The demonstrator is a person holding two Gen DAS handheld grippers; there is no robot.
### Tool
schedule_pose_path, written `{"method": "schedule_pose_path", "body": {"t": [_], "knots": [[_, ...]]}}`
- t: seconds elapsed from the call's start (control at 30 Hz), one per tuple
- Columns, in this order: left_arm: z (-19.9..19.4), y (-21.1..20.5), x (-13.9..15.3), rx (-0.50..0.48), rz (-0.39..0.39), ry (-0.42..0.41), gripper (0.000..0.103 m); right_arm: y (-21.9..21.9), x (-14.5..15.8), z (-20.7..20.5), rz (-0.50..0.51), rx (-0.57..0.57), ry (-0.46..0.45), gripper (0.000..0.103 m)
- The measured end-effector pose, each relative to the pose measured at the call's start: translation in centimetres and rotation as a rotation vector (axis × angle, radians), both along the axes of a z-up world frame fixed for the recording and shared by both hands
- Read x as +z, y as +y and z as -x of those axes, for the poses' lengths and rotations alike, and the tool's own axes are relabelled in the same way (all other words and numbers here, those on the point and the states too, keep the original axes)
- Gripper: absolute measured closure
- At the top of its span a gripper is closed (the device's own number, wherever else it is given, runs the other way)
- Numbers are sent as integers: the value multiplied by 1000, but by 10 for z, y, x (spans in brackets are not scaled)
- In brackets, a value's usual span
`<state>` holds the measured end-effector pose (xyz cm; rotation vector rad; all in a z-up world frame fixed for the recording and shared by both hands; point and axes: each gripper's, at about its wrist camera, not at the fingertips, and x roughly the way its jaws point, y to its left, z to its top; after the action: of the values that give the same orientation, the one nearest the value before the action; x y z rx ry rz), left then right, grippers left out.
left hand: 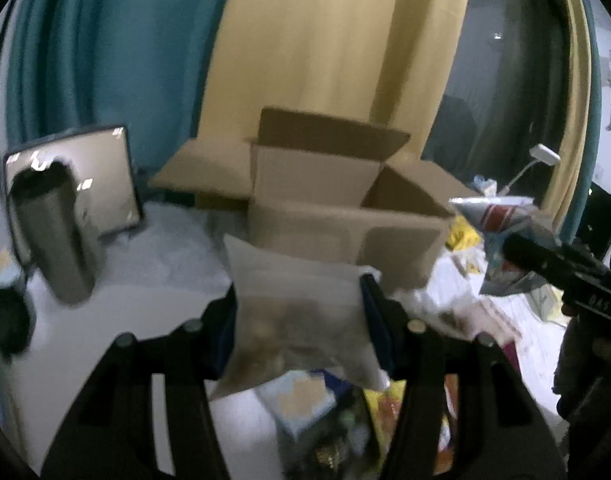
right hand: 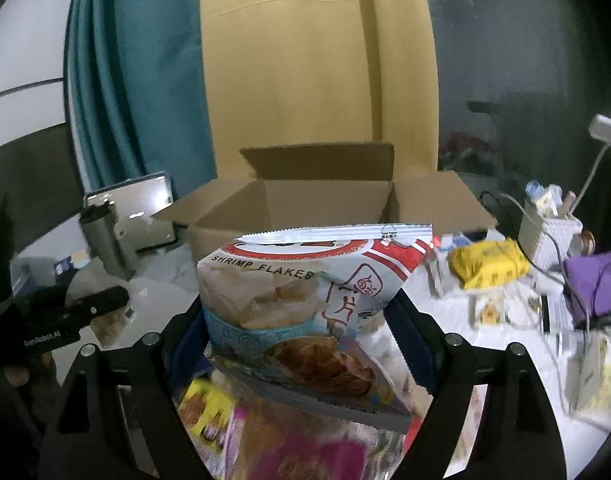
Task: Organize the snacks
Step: 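Carry the shrimp flakes bag into the cardboard box and open the right gripper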
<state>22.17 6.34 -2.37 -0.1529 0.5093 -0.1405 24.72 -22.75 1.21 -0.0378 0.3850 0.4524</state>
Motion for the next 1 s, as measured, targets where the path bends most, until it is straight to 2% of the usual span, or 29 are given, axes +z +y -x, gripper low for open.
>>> {"method": "schedule_pose_path", "body": {"t": [0.4,0.63,0.8,0.9,0.97,1.0], "knots": [[-95,1,24,-18,-12,-48,47,17,17,-87,10,-23,15,17],[-142,-10,21,-31,-49,-20,46,27,20,-132,19,-31,33,17],[-174,-8,19,-15,-10,21,44,34,19,-161,3,-52,59,17],[-187,-7,22,-4,-2,23,37,34,22,-178,-35,-65,82,17],[-189,-4,25,16,7,17,15,35,23,-186,-45,-71,86,14],[-187,-2,28,25,14,8,11,36,24,-188,-38,-79,80,13]]}}
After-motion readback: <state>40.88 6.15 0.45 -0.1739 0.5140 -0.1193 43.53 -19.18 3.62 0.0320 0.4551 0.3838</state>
